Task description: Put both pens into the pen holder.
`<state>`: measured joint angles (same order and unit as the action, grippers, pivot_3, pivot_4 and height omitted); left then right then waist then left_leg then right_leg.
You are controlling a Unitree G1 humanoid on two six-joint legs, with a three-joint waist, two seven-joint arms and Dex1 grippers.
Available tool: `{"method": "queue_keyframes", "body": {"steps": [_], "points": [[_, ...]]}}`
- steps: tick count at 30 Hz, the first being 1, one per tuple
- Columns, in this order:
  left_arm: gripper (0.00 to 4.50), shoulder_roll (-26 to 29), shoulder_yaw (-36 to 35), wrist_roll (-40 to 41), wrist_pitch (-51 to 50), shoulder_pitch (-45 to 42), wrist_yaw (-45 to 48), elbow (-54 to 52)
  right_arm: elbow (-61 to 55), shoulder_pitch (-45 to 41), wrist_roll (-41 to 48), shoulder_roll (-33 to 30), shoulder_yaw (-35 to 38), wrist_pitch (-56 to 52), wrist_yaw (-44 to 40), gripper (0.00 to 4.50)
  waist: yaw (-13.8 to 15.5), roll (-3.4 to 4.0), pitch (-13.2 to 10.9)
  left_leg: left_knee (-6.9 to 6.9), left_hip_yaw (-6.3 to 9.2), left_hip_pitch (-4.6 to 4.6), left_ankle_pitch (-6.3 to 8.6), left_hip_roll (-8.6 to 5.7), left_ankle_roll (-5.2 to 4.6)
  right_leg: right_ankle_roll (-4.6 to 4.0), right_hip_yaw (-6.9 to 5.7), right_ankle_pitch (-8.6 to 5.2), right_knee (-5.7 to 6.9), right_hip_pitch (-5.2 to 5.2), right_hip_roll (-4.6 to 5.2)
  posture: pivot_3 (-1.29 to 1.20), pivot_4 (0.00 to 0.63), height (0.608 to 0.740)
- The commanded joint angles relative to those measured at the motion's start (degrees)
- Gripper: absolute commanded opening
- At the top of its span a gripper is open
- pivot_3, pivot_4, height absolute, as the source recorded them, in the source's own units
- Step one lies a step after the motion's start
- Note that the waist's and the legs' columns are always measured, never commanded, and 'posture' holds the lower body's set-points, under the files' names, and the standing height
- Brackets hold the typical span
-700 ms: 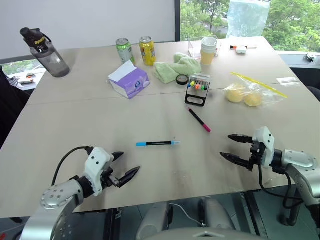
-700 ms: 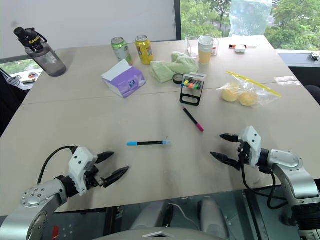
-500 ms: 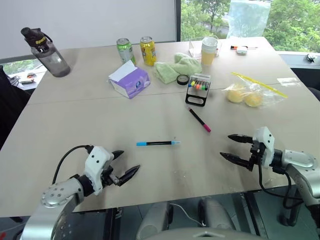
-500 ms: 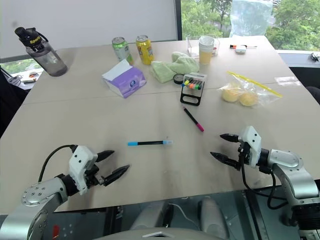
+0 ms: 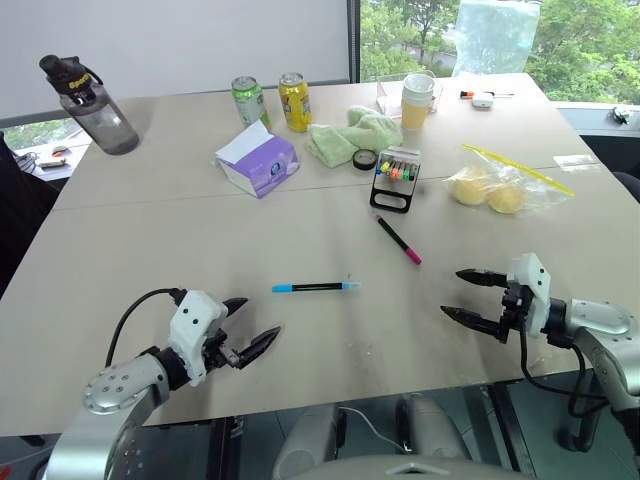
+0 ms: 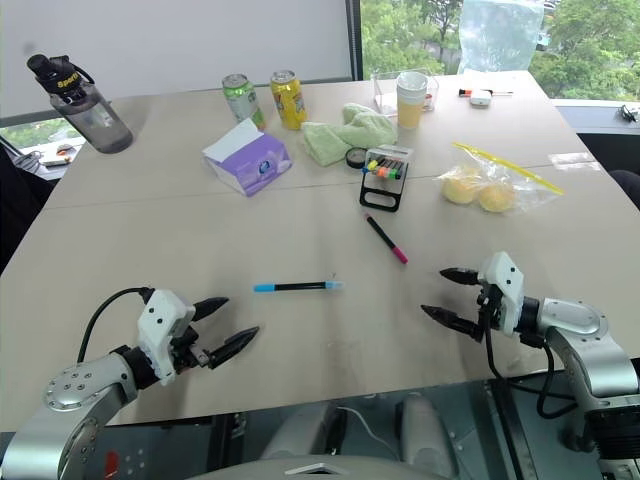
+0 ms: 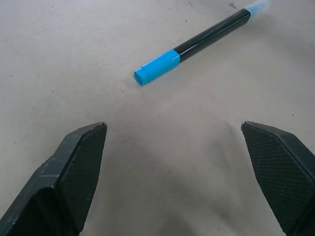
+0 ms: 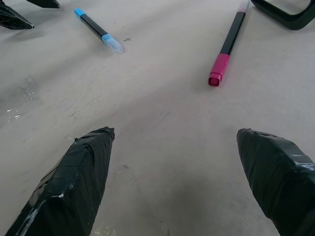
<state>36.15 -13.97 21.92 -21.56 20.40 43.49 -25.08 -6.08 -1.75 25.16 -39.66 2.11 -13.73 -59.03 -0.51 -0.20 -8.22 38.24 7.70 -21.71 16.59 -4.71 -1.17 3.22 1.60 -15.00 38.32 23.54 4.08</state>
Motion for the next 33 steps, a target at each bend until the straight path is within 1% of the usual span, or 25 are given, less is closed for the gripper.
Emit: {"method": "queue_keyframes", "body": {"steps": [1,3,5,10,13,16,19,22,25,26,27,29,31,32,33], "points": [[4.50,0.4,-0.1,-0.1,1.0,-0.6,0.2,-0.2,0.9,-2.6,-2.2,0.5,2.5,0.1,4.9,4.26,-0.1,0.00,0.0,0.00,0.00,0.00,0.00,0.00,0.00,0.00,0.00,0.00,0.00,0.00,0.00,0.00,0.150,0.740],[4.50,0.5,-0.1,0.2,0.8,-0.9,0.5,-0.3,1.5,-3.8,-3.1,1.0,2.8,-0.7,7.6,4.26,0.0,0.00,0.0,0.00,0.00,0.00,0.00,0.00,0.01,0.00,0.00,0.00,0.00,0.00,0.00,0.00,0.150,0.740],[4.50,0.7,-0.7,2.4,-0.2,-2.7,1.3,-0.9,4.5,-7.9,-5.1,1.7,4.1,-1.1,12.6,4.26,-0.1,0.00,0.0,-0.01,0.00,0.00,-0.01,0.00,0.01,0.00,0.00,0.00,0.00,0.00,-0.01,0.00,0.150,0.740],[4.50,1.7,-3.3,12.3,-5.6,-9.1,3.1,-4.2,14.1,-18.4,-11.0,1.5,5.7,-1.6,22.7,4.26,0.0,0.01,0.0,0.00,0.01,-0.02,-0.02,-0.01,0.03,0.00,-0.02,0.01,0.01,0.02,-0.01,0.00,0.150,0.740],[4.50,3.0,-4.1,18.6,-9.1,-12.6,3.8,-7.4,21.0,-25.2,-15.1,1.2,5.8,1.7,27.5,4.26,-0.2,0.03,-0.1,-0.08,0.01,-0.10,-0.02,-0.02,0.03,0.00,-0.02,0.01,-0.14,0.07,-0.02,0.00,0.150,0.740],[4.50,4.7,-4.1,22.6,-11.8,-15.8,3.4,-9.6,26.8,-29.8,-17.5,1.1,4.8,3.8,28.4,4.26,-0.4,0.03,-0.1,-0.07,-0.04,-0.08,-0.02,-0.02,0.03,0.00,0.03,0.01,-0.14,0.08,-0.03,0.00,0.150,0.740],[4.50,5.2,-4.1,24.1,-12.7,-17.9,2.4,-9.9,32.1,-33.3,-19.2,1.8,3.5,6.9,27.8,4.26,-0.4,0.04,-0.1,-0.17,-0.04,-0.05,-0.03,0.01,0.04,0.00,0.02,0.01,-0.16,0.09,-0.05,0.00,0.150,0.740],[4.50,5.0,-3.6,23.6,-12.3,-17.9,2.2,-9.3,37.1,-35.9,-21.1,2.3,2.5,10.5,28.2,4.26,-0.5,0.04,-0.1,-0.18,-0.08,-0.08,-0.03,0.01,0.03,0.00,0.05,0.01,-0.20,0.11,-0.05,0.00,0.150,0.740],[4.50,5.3,-2.8,22.1,-11.6,-17.0,2.7,-9.1,40.8,-38.3,-21.5,2.6,2.3,10.1,27.7,4.26,-0.5,0.05,-0.1,-0.17,-0.11,-0.08,-0.03,0.00,0.03,0.00,0.09,0.01,-0.22,0.11,-0.05,0.00,0.150,0.740],[4.50,5.2,-2.7,21.9,-11.5,-16.9,2.5,-9.2,41.9,-39.1,-21.2,2.7,2.3,8.4,27.0,4.26,-0.5,0.05,-0.1,-0.18,-0.10,-0.08,-0.03,0.00,0.03,0.00,0.08,0.01,-0.21,0.12,-0.06,0.00,0.150,0.740],[4.50,4.9,-2.6,21.7,-11.3,-16.6,2.3,-9.3,43.2,-40.1,-20.5,2.7,2.8,7.2,26.6,4.05,-0.5,0.06,-0.1,-0.18,-0.09,-0.08,-0.03,0.00,0.03,0.00,0.07,0.01,-0.21,0.12,-0.06,0.00,0.150,0.740],[4.50,4.8,-2.3,20.3,-10.8,-16.0,1.7,-9.2,45.0,-41.4,-19.1,2.8,4.1,6.5,26.1,3.44,-0.5,0.06,-0.1,-0.18,-0.09,-0.08,-0.03,0.01,0.03,0.00,0.08,0.01,-0.21,0.12,-0.06,0.00,0.150,0.740],[4.50,4.8,-2.2,19.8,-10.3,-15.6,1.9,-9.0,45.6,-41.8,-19.2,2.6,4.0,7.5,25.8,2.55,-0.5,0.06,-0.1,-0.18,-0.09,-0.09,-0.03,0.01,0.03,0.00,0.08,0.01,-0.22,0.12,-0.06,0.00,0.150,0.740],[4.50,4.7,-2.2,19.9,-10.2,-15.5,2.0,-8.9,45.5,-41.8,-19.1,2.6,4.0,7.6,25.6,1.98,-0.5,0.06,-0.1,-0.18,-0.08,-0.10,-0.02,0.01,0.03,0.00,0.07,0.01,-0.24,0.12,-0.06,0.00,0.150,0.740],[4.50,4.7,-2.3,19.9,-10.1,-15.4,2.0,-8.9,45.0,-41.7,-18.9,2.8,4.1,7.4,25.4,1.60,-0.4,0.06,-0.1,-0.18,-0.08,-0.10,-0.02,0.01,0.03,0.00,0.07,0.01,-0.24,0.12,-0.06,0.00,0.150,0.740]]}}
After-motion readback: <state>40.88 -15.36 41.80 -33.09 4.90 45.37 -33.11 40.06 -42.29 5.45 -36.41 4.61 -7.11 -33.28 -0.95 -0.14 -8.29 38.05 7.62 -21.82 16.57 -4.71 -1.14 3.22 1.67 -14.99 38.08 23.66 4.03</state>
